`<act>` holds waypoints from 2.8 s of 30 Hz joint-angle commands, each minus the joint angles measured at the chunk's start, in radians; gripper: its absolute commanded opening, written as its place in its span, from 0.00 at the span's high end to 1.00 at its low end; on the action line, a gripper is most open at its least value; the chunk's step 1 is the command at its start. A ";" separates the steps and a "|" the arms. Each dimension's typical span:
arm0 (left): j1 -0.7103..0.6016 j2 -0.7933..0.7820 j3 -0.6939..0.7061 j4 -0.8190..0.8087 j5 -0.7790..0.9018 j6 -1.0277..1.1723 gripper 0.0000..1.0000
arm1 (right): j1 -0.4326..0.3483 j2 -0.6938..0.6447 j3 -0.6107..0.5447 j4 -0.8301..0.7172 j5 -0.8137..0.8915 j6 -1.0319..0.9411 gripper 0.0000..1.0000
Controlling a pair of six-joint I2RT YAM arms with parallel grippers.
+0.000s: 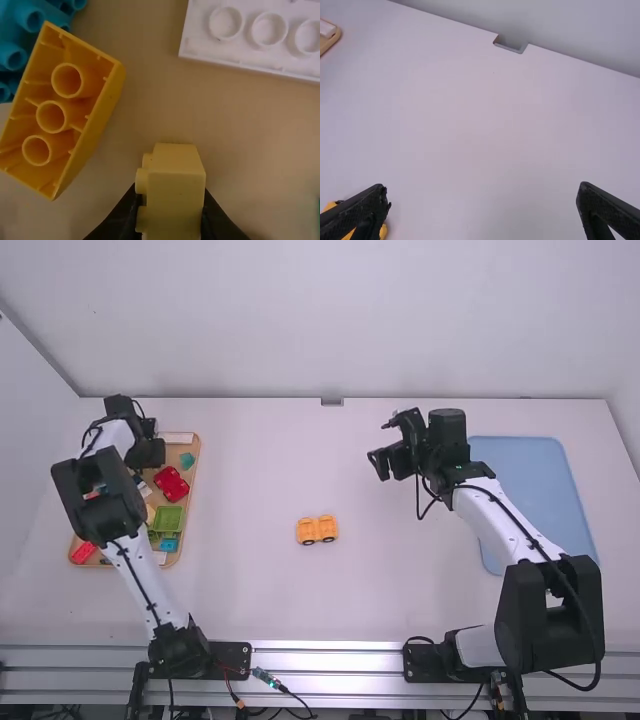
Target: Assemble lego blocks to make yellow taxi
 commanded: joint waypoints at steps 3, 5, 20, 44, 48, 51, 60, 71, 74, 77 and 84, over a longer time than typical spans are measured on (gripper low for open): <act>-0.002 -0.074 -0.012 0.002 0.018 -0.025 0.98 | 0.001 0.008 0.024 0.002 -0.007 0.020 0.01; -0.012 -0.105 -0.034 0.025 0.014 -0.034 0.98 | 0.001 0.008 0.024 0.002 -0.010 0.021 0.01; -0.272 -0.562 -0.575 0.317 0.011 0.230 0.98 | 0.001 0.008 0.024 0.040 -0.159 0.077 0.01; -0.883 -1.139 -0.943 0.380 0.209 0.636 0.98 | 0.021 0.151 0.024 0.050 -0.742 0.180 0.01; -0.889 -1.172 -0.943 0.354 0.267 0.632 0.98 | 0.072 0.151 0.024 0.062 -0.743 0.201 0.01; -0.900 -1.172 -0.943 0.352 0.251 0.632 0.98 | 0.104 0.151 0.024 0.089 -0.745 0.231 0.01; -0.905 -1.171 -0.944 0.355 0.285 0.684 0.98 | 0.127 0.146 0.024 0.108 -0.831 0.231 0.05; -0.905 -1.095 -0.942 0.468 0.252 0.649 0.98 | 0.127 0.146 0.024 0.112 -0.864 0.240 0.09; -0.905 -1.058 -0.935 0.480 0.256 0.650 0.98 | 0.127 0.146 0.024 0.137 -0.814 0.287 0.09; -0.905 -1.037 -0.930 0.489 0.255 0.649 0.98 | 0.127 0.146 0.025 0.138 -0.767 0.302 0.09; -0.905 -1.031 -0.927 0.525 0.311 0.655 0.98 | 0.127 0.146 0.025 0.142 -0.655 0.335 0.09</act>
